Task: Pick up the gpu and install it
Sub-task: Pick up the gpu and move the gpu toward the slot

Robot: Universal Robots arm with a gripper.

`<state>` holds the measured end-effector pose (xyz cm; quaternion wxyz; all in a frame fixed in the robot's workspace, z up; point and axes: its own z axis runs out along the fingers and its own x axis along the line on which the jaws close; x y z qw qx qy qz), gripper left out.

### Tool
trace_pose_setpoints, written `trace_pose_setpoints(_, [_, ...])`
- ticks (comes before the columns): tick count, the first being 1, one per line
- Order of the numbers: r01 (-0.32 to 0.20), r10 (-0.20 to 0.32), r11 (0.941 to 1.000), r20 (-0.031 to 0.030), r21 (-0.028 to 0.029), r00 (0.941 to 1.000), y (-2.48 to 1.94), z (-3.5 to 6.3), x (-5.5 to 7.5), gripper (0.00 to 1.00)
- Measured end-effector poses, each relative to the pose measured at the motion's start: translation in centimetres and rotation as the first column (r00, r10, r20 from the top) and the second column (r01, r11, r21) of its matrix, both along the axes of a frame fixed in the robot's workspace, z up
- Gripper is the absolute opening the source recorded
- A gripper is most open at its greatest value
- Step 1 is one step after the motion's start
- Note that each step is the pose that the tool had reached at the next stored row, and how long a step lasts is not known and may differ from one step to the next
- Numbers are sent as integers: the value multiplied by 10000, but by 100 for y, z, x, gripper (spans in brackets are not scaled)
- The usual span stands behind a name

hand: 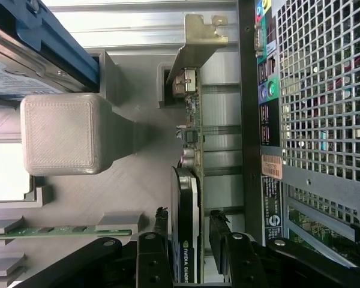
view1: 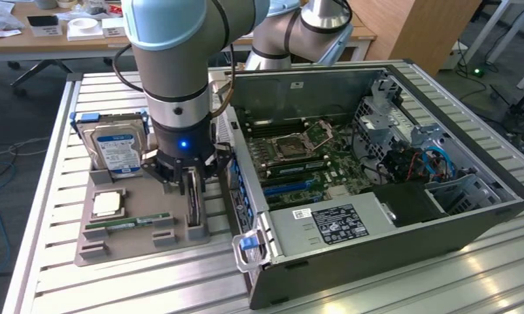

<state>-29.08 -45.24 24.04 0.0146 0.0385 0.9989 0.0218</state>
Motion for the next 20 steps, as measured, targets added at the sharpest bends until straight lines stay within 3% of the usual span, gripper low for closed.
trace_pose_setpoints(11, [9,-9,10000,3,2,10000,3,-76,0,42])
trace_pose_setpoints(20, [11,-11,10000,3,2,10000,71,-102,-6,42])
